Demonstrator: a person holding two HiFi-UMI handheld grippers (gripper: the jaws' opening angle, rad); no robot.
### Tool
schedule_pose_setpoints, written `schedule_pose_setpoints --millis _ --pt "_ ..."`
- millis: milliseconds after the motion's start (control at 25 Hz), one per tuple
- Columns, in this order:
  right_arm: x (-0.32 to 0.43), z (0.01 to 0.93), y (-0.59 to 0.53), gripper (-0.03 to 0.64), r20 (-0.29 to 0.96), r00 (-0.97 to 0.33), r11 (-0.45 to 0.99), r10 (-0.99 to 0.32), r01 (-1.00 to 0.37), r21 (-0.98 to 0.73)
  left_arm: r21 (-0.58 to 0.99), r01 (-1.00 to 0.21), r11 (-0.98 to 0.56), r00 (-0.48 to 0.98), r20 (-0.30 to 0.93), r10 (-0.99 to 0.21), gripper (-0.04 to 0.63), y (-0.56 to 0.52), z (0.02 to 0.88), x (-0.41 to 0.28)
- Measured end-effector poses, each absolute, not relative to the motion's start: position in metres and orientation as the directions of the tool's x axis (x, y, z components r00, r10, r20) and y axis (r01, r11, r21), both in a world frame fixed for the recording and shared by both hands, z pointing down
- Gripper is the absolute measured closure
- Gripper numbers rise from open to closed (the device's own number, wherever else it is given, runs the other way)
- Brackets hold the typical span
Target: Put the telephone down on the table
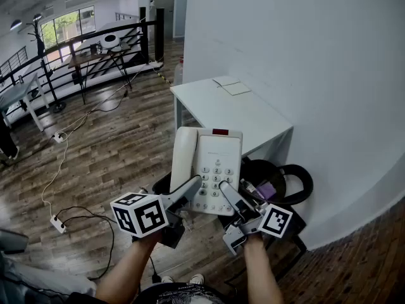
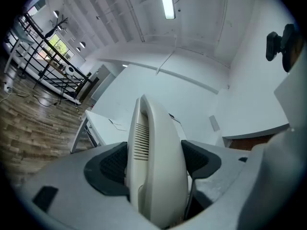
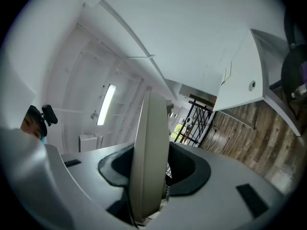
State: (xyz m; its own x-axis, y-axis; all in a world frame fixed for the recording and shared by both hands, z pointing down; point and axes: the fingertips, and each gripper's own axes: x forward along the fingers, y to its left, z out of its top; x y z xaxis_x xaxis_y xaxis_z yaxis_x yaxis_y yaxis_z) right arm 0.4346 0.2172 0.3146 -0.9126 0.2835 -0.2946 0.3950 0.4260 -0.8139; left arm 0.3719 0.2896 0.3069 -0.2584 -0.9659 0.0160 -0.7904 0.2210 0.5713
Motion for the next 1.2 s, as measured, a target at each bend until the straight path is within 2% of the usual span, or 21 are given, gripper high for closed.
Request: schedule_pose_setpoints --millis 760,1200 --pt "0.417 0.331 0.198 0.439 -0.289 -0.902 0.399 0.321 0.406 -0.822 0.580 -0.773 0.257 -0.299 0.024 -0.954 0.242 0.273 0.323 0.357" --pt "0.314 0.343 0.157 0.439 -0.273 -0.906 0.400 0.322 0.392 -0.828 0.593 -0.766 0.247 -0.292 0.022 -0.956 0.242 0.232 0.335 0.254"
